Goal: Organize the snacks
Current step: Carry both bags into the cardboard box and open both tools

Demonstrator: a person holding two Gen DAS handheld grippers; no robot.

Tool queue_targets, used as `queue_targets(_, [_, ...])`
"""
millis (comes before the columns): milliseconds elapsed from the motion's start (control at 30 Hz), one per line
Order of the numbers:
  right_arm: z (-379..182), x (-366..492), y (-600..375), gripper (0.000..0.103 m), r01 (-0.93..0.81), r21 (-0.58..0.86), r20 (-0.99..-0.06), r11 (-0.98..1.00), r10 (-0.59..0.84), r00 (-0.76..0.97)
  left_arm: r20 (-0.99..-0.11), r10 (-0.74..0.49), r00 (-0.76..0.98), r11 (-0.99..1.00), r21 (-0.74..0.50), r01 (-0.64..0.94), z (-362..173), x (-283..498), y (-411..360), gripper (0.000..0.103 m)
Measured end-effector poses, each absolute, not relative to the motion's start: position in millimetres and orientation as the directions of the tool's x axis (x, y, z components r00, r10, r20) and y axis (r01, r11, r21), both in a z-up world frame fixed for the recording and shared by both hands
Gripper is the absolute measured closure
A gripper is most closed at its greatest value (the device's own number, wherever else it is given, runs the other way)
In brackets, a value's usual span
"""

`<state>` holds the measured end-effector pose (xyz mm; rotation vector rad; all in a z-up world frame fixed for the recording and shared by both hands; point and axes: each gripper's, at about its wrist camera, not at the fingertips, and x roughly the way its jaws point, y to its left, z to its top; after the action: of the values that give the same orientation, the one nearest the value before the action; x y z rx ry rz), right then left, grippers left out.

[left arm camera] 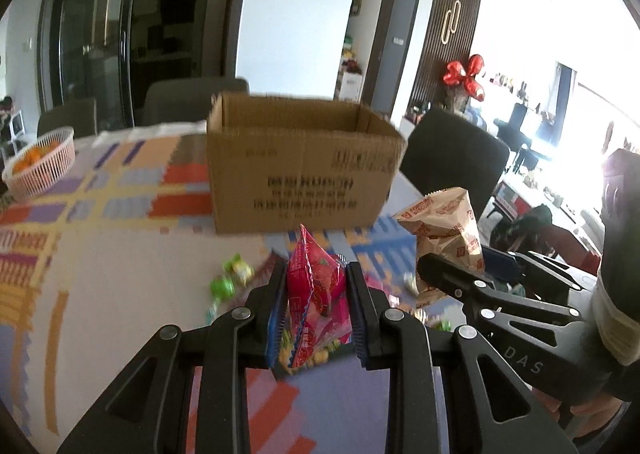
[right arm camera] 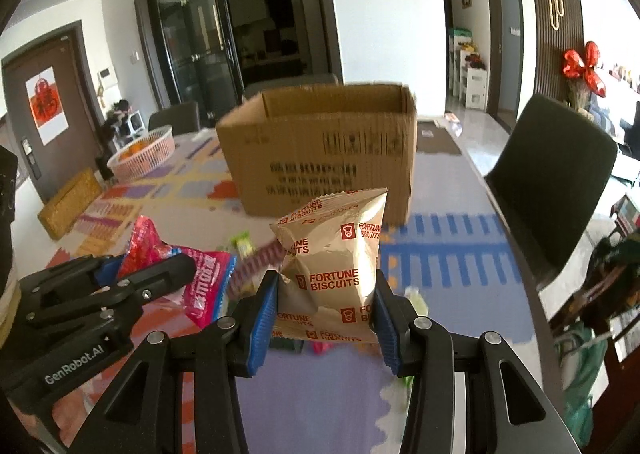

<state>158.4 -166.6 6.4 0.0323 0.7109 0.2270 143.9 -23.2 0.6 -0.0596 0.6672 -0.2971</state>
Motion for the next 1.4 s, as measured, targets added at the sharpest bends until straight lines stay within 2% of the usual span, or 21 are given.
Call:
queue_targets(333, [48, 197, -162, 0.057, -0.203, 0.085, -0.565, 0.975, 0.215, 0.796, -0.517, -0.27, 0.812, 0.961, -0.096, 0.258, 54, 181, -21, 0.074])
queue_targets(567, [79, 230, -157, 0.057, -0.224, 0.059, -0.531, 0.973, 0.221, 0.818, -0.502, -0.268, 0.822, 0.961, -0.083, 0.262, 80, 222, -19, 0.074])
queue_targets(967, [93, 302, -156, 0.057, -0.229, 0.03, -0.594, 0.973, 0.202, 0.779, -0.543, -0.243, 0.804, 0.964, -0.042, 0.263, 93, 298, -15, 0.074])
queue_targets(1300, [74, 342, -150, 0.057, -0.225, 0.051, -0.664, 0.973, 0.201, 0.72, -0.637, -0.223, 0.738, 0.97, -0.073, 0.23, 71, 353, -14, 0.074])
queue_targets(1333, [73, 345, -149, 0.057, -0.223, 0.051, -0.668, 0.974, 0.199, 0.717, -0.644, -0.197, 0.739, 0.975, -0.054, 0.213, 69, 356, -15, 0.073])
queue_targets(1400, [71, 350, -152, 0.056, -0.213, 0.059, -0.674, 0.975, 0.196, 0.712, -0.654, -0.156, 0.74, 0.981, -0.013, 0.196, 66, 359, -16, 0.056])
